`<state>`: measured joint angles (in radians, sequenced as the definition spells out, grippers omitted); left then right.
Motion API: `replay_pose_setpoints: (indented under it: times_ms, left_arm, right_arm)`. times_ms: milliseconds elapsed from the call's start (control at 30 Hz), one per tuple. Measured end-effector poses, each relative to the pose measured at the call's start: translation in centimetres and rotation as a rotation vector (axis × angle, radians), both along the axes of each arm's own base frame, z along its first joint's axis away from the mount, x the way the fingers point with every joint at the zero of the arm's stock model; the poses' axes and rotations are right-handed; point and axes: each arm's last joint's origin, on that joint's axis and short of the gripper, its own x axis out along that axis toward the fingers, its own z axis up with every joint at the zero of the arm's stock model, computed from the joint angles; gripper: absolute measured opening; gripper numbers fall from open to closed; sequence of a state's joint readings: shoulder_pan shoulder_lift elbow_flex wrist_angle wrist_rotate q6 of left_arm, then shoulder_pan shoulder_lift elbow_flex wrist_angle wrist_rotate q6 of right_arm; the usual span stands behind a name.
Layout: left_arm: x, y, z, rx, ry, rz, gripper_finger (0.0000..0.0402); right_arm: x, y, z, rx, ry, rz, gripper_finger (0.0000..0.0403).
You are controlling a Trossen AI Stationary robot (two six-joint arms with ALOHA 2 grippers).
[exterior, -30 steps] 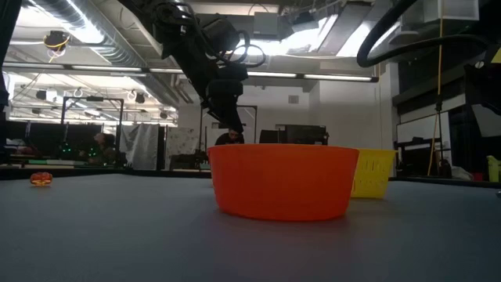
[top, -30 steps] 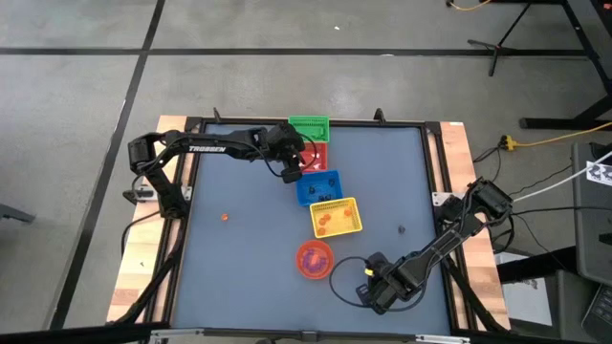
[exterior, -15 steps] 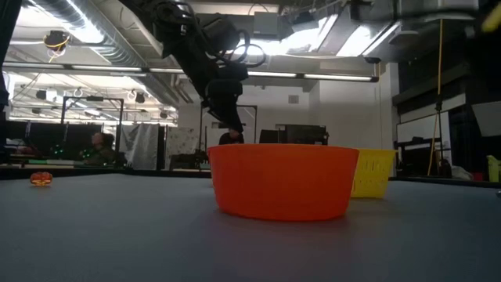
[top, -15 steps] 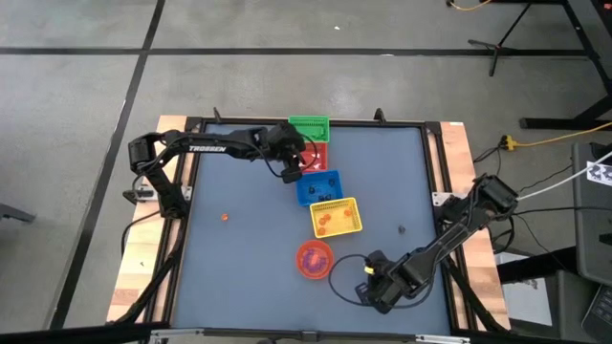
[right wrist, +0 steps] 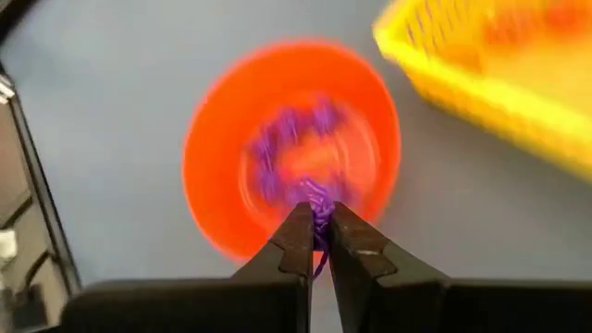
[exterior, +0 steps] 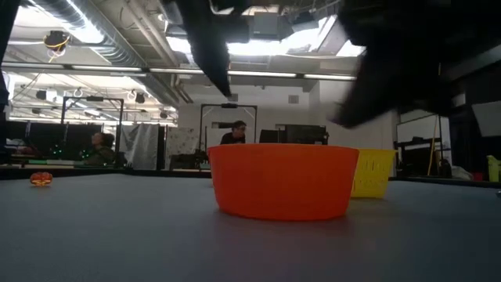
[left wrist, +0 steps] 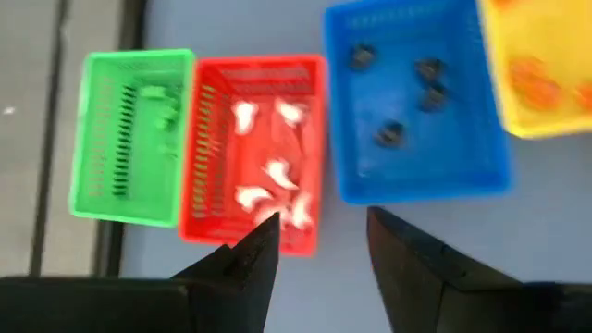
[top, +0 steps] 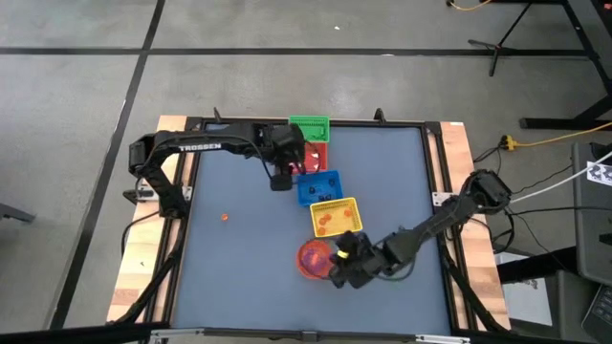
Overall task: Sort Halloween decoration
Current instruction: Put the purple spider toy into the orange bin, then put the orange pumpkin toy into the yellow bin
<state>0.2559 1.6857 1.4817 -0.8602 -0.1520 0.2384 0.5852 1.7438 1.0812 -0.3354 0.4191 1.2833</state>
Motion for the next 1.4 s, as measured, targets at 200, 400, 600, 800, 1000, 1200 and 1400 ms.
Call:
replay_pose_setpoints:
  times_ms: [200, 400, 600, 800, 1000, 1200, 1400]
  left_arm:
    - [-1.1, -3.0, 1.0, -0.06, 0.173, -0.033, 0.0148]
    - [-3.6, -5.5, 0.6, -0.15, 0.447, -0.033, 0.0148]
    - [-6.4, -7.1, 0.8, -0.193, 0.481, -0.017, 0.0148]
    - [-11.4, -7.9, -0.4, -0.201, 0.393, 0.048, 0.0148]
    - [-14.8, -8.1, -2.7, -0.236, 0.338, 0.189, 0.0148]
    - [-16.1, -8.1, -6.3, -0.262, 0.368, 0.332, 0.0148]
    - [-17.0, -8.5, -9.8, -0.375, 0.399, 0.419, 0.0148]
  right_arm:
    - [2.7, -2.4, 0.6, -0.087, -0.098, 0.093, 0.0024]
    - [3.7, -4.0, 0.8, -0.071, -0.107, 0.13, 0.0024]
    - [4.0, -4.6, 0.8, -0.102, -0.101, 0.161, 0.0024]
    - [4.1, -4.5, 0.9, -0.137, -0.114, 0.203, 0.0025]
    - [4.2, -4.4, 1.0, -0.148, -0.128, 0.254, 0.0079]
    - [4.2, -4.4, 1.0, -0.147, -0.128, 0.256, 0.0147]
    - [4.2, -4.4, 1.0, -0.148, -0.127, 0.257, 0.0177]
